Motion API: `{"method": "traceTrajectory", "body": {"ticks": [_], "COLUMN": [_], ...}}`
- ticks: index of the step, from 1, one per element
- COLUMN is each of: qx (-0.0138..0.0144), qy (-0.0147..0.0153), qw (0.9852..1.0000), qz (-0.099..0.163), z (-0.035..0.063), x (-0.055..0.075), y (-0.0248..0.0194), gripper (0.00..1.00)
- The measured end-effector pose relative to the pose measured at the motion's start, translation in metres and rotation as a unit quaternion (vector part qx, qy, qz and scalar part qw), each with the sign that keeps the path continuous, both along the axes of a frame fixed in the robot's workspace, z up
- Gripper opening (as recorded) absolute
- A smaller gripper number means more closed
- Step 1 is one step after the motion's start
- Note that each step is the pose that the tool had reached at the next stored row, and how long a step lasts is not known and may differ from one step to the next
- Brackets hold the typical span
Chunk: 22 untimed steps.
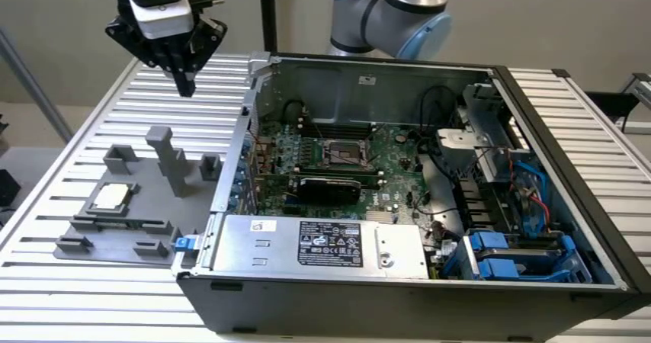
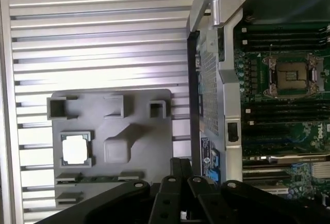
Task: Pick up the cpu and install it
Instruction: 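Reach for the cpu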
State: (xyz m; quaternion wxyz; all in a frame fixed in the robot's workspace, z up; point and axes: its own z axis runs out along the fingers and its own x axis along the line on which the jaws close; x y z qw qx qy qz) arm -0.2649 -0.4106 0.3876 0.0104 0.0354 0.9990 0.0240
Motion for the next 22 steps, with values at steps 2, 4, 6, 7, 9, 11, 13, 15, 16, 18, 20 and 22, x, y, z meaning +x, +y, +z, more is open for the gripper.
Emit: {"method": "traceTrajectory", "body": {"ticks": [2, 4, 6, 7, 9, 11, 13, 15, 16, 18, 20, 22], "qx": [0.0, 0.0, 0.0, 0.0, 0.0, 0.0, -0.0001, -0.0001, -0.0002, -0.0003, -0.0005, -0.0008], "qy": [0.0, 0.0, 0.0, 0.0, 0.0, 0.0, 0.0, 0.0, 0.0, 0.0, 0.0, 0.0], "qw": [1.0, 1.0, 1.0, 1.0, 1.0, 1.0, 1.0, 1.0, 1.0, 1.0, 1.0, 1.0], "qz": [0.0, 0.0, 0.0, 0.0, 0.0, 0.0, 0.0, 0.0, 0.0, 0.0, 0.0, 0.0], "z": [-0.0007, -0.0015, -0.0023, -0.0028, -0.0037, -0.0049, -0.0062, -0.008, -0.009, -0.0111, -0.0137, -0.0168], "x": [-0.009, -0.018, -0.027, -0.031, -0.04, -0.049, -0.058, -0.067, -0.071, -0.081, -0.09, -0.099], "y": [-0.0017, -0.0035, -0.0054, -0.0064, -0.0085, -0.0104, -0.012, -0.0132, -0.0137, -0.0142, -0.0144, -0.0144], "gripper": [0.11, 0.11, 0.11, 0.11, 0.11, 0.11, 0.11, 0.11, 0.11, 0.11, 0.11, 0.11]}}
